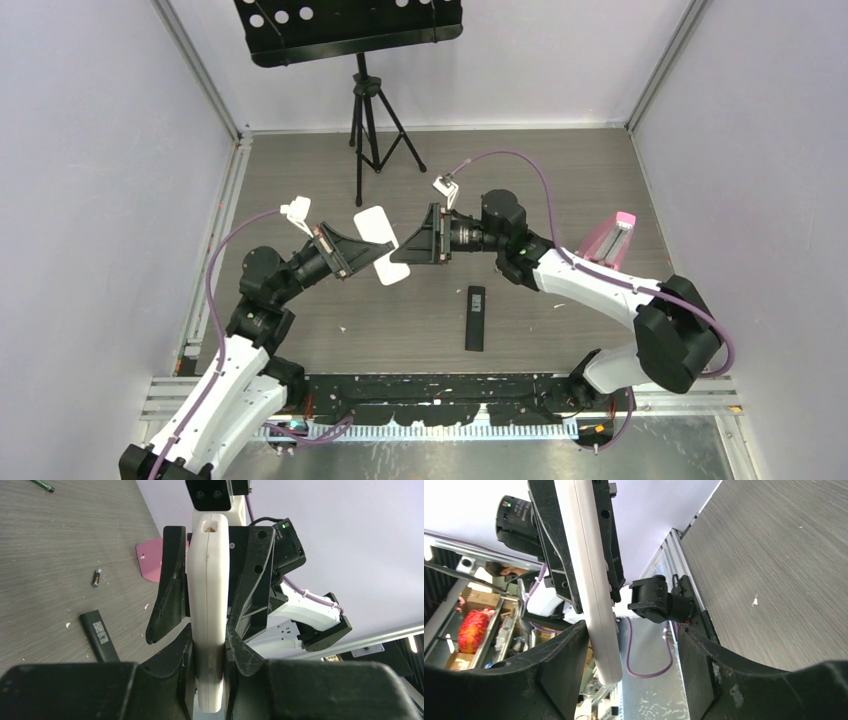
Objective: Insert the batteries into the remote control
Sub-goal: Adjust the remote control.
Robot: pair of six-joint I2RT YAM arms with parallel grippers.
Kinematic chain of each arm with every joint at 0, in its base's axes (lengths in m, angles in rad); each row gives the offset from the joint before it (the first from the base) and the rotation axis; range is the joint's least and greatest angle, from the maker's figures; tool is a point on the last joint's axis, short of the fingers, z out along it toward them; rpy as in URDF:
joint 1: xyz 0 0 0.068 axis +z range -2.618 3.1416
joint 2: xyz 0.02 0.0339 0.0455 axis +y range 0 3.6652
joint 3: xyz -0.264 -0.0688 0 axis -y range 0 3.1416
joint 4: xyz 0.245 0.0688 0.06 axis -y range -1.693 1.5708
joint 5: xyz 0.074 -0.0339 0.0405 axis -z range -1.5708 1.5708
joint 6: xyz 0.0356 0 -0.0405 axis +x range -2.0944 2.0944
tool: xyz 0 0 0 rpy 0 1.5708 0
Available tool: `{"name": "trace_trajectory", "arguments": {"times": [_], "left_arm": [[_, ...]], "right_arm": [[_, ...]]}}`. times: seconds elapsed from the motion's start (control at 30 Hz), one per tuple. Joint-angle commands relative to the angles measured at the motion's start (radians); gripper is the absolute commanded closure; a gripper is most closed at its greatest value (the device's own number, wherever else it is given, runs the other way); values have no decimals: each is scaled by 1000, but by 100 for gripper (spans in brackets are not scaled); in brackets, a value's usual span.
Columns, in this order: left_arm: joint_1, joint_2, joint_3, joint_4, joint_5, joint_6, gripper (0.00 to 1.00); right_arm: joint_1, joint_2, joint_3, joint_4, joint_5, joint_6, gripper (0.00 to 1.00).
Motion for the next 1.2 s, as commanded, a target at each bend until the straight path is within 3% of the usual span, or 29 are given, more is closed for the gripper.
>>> {"name": "trace_trajectory", "arguments": {"times": [0.0,0.27,0.6,0.73,0.9,1.0,1.1,1.17], "left_arm": [[-5,3,55,75,62,43,100],[-5,24,76,84,118,62,100],[-5,35,66,86,101,61,100],[-5,29,67,83,107,62,100],[-5,11,64,58,114,69,100],[-5,3,63,53,112,69,100],[-5,0,67,32,98,77,100],[-5,-1,77,-7,83,97,94]], "right_arm": [[-12,-48,18,-89,-27,-137,30],[-4,-20,78,-131,-132,-218,33],[67,56,87,52,-156,-98,39],[68,66,78,88,-130,-74,55],[67,74,66,148,-103,-34,63],[67,81,61,169,-91,-12,74],[67,86,51,192,-76,17,95],[67,83,48,182,-63,17,99]]}}
